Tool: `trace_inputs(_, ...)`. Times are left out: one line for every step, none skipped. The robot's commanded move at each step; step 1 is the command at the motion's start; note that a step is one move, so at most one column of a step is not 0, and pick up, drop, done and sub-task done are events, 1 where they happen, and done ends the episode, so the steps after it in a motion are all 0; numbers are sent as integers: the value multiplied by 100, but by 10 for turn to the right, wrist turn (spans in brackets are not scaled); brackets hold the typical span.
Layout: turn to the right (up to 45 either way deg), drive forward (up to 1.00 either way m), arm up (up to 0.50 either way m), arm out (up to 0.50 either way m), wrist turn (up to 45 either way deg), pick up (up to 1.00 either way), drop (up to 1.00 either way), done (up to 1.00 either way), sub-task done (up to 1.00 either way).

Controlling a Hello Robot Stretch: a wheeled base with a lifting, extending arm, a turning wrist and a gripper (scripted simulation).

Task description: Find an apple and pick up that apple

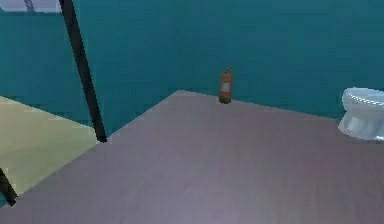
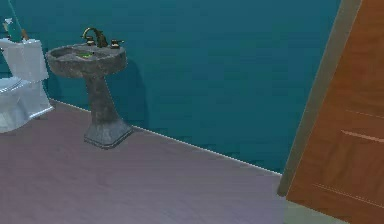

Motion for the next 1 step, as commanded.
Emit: trace_inputs(-90,0,0,0,0,0,0,0,0)
